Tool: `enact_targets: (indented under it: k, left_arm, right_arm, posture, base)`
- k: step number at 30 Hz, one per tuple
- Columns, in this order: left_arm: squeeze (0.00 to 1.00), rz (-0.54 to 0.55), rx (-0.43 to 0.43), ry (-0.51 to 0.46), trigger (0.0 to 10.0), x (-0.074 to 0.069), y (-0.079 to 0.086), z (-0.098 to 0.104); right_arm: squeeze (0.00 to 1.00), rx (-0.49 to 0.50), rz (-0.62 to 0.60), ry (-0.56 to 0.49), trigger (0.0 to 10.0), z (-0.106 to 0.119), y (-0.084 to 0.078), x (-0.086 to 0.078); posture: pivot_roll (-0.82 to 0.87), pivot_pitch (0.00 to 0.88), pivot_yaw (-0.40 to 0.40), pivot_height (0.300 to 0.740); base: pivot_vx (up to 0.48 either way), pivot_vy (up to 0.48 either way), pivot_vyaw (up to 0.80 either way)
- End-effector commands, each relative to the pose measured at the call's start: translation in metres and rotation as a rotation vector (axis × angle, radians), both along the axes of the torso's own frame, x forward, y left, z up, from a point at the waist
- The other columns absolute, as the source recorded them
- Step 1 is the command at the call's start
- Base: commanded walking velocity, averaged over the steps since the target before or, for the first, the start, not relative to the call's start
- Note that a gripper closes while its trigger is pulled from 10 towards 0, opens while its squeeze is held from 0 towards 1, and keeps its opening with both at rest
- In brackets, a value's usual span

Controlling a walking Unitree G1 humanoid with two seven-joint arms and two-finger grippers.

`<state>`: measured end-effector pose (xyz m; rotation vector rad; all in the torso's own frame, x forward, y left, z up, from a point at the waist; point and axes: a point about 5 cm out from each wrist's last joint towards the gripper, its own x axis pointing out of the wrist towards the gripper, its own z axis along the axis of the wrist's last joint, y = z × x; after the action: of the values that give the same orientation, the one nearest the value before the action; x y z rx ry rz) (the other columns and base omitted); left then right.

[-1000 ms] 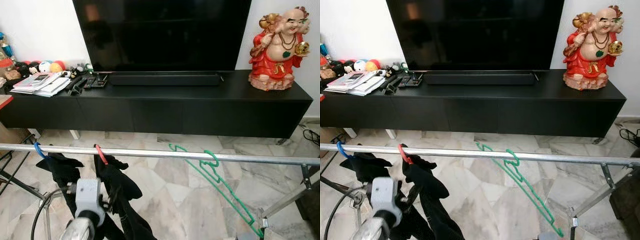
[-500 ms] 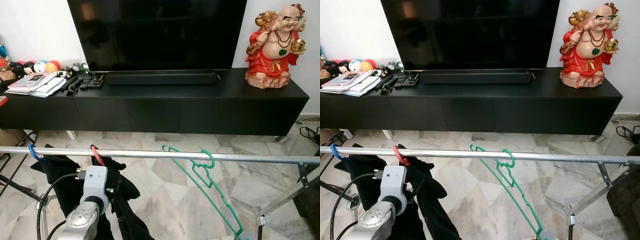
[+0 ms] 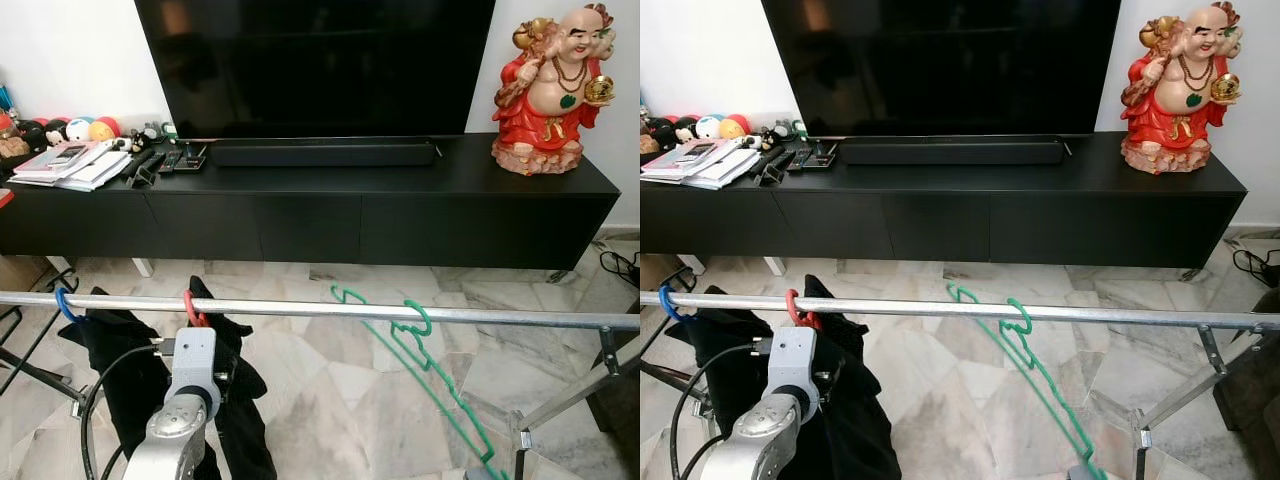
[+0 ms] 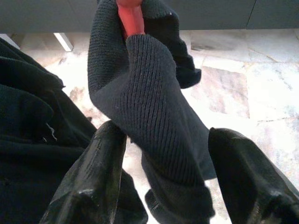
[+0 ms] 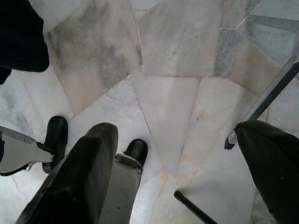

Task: Hang hanger

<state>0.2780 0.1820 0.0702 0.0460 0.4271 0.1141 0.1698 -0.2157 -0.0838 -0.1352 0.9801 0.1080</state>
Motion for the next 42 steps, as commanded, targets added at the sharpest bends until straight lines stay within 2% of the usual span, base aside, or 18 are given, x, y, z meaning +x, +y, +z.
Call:
enact_targets:
  k: [1,10,11,12,13,42]
  left_arm:
    - [0.0,0.019,-0.009,0.024,10.0,0.0003,0.0023,-0.0022]
    - [0.0,0.017,-0.018,0.024,10.0,0.0002,0.0019,-0.0051]
    - [0.0,0.013,-0.017,0.021,4.9,0.0005,0.0012,-0.0048]
    - [0.0,0.011,-0.015,0.02,4.9,0.0007,0.0008,-0.0047]
    - [0.0,0.012,-0.021,0.017,0.0,0.0007,0.0004,-0.0047]
    - [0.0,-0.01,-0.028,0.023,0.0,-0.0018,-0.0015,-0.0076]
  right_arm:
    - [0.0,0.002,0.008,0.005,10.0,-0.0005,0.0008,-0.0009]
    - [0.0,0.0,0.028,0.007,10.0,-0.0006,0.0016,-0.001]
    - [0.0,0.0,0.029,0.007,10.0,-0.0007,0.0016,-0.0011]
    - [0.0,0.0,0.03,0.008,10.0,-0.0007,0.0017,-0.0011]
    - [0.0,0.0,0.03,0.008,10.0,-0.0008,0.0017,-0.0013]
    - [0.0,0.004,0.045,0.01,10.0,-0.0004,0.0023,-0.0003]
  posture:
    - [0.06,0.041,0.046,0.74]
    - [0.06,0.032,0.047,0.74]
    - [0.06,0.03,0.048,0.74]
    - [0.06,0.03,0.048,0.74]
    - [0.06,0.029,0.049,0.74]
    - [0.06,0.044,0.047,0.74]
  base:
    - [0.0,0.0,0.0]
    - [0.0,0.0,0.0]
    - [0.0,0.0,0.0]
    - [0.0,0.0,0.0]
    - [0.0,0.0,0.0]
    - [0.0,0.0,0.0]
